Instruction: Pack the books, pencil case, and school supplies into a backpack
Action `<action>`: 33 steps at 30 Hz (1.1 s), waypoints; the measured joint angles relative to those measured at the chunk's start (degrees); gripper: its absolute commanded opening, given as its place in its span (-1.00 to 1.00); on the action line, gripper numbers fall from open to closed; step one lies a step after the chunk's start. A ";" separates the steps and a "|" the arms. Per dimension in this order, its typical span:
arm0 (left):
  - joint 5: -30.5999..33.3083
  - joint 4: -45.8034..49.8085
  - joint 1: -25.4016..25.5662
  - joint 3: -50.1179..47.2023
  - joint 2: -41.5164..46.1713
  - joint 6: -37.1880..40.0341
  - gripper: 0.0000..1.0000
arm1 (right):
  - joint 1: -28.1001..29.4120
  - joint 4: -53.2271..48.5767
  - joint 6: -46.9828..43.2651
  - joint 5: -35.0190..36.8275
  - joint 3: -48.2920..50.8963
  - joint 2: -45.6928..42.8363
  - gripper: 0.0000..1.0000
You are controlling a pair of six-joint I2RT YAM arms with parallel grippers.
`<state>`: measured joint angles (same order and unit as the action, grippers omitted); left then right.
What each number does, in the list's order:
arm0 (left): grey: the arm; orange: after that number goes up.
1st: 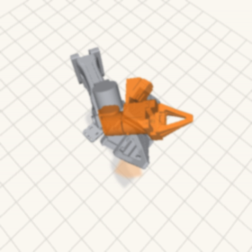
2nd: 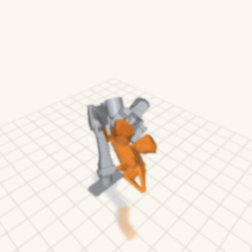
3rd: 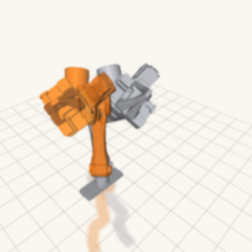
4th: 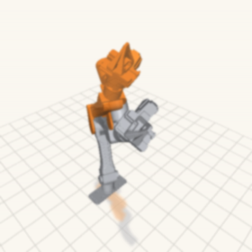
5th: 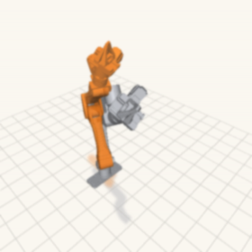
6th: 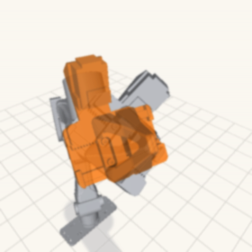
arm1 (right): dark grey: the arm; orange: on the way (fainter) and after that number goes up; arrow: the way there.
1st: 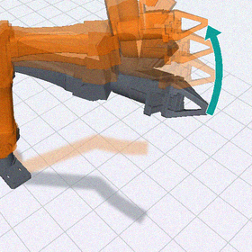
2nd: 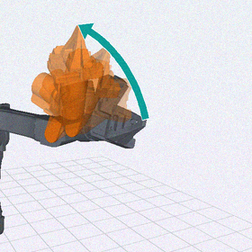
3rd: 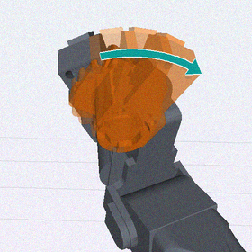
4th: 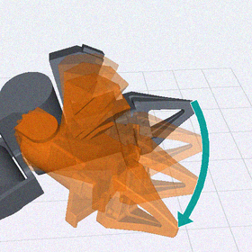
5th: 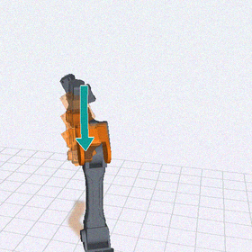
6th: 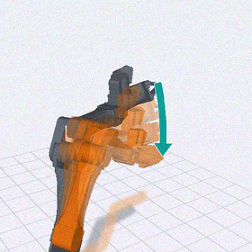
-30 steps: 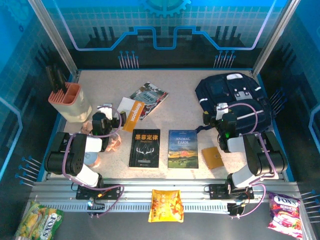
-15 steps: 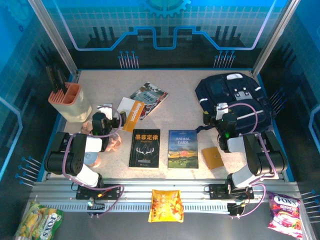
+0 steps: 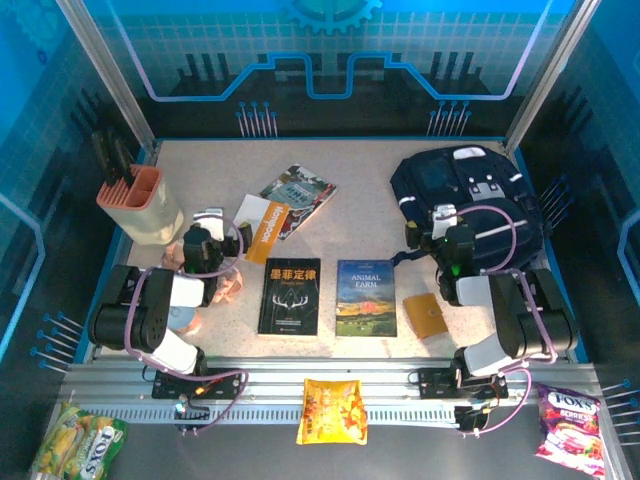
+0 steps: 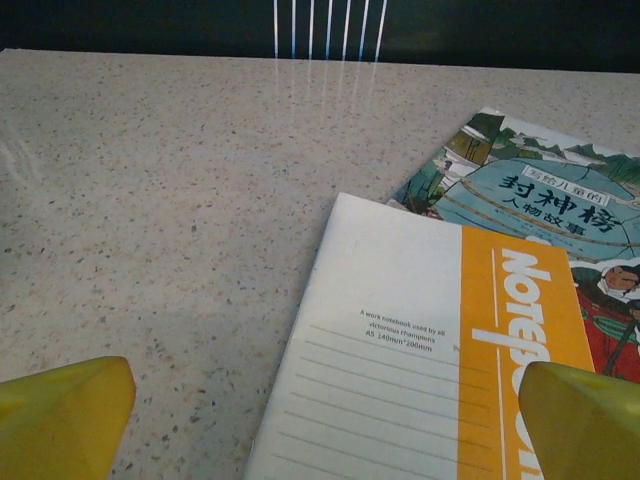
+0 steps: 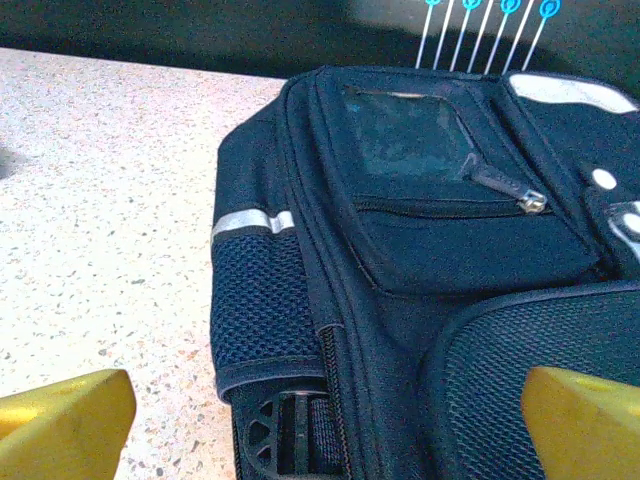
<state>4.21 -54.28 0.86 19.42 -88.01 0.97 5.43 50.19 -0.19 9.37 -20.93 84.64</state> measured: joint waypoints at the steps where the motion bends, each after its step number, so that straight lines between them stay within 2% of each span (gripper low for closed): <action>1: 0.00 0.42 0.00 -0.22 0.66 0.00 0.99 | 0.33 -1.38 -0.20 0.61 -0.15 -1.55 0.99; 5: 0.28 4.26 0.04 -0.24 7.28 0.00 0.99 | 4.02 -12.09 -1.22 4.22 -4.70 -7.54 0.99; 9: 2.78 12.90 1.27 2.01 15.37 -1.70 0.99 | 6.99 -29.49 0.94 5.99 -16.09 -10.23 0.99; 14: 3.63 27.17 2.73 10.08 24.35 -10.88 0.99 | 7.32 -52.74 7.74 7.15 -31.28 -9.66 0.96; 19: 0.37 35.82 3.52 16.81 26.40 -19.26 0.99 | 7.32 -68.65 12.57 9.88 -36.39 -6.14 0.91; 23: -3.74 39.58 3.82 17.75 26.08 -23.21 0.98 | 7.32 -77.75 14.80 14.38 -36.52 -2.32 0.90; 33: -9.99 42.47 3.89 18.16 23.06 -24.94 0.99 | 7.28 -87.30 12.59 25.55 -38.49 6.23 0.17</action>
<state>-5.78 -11.81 4.75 37.58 -64.95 -23.97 12.71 -37.10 12.40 34.92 -59.42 90.87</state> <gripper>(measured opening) 0.992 0.651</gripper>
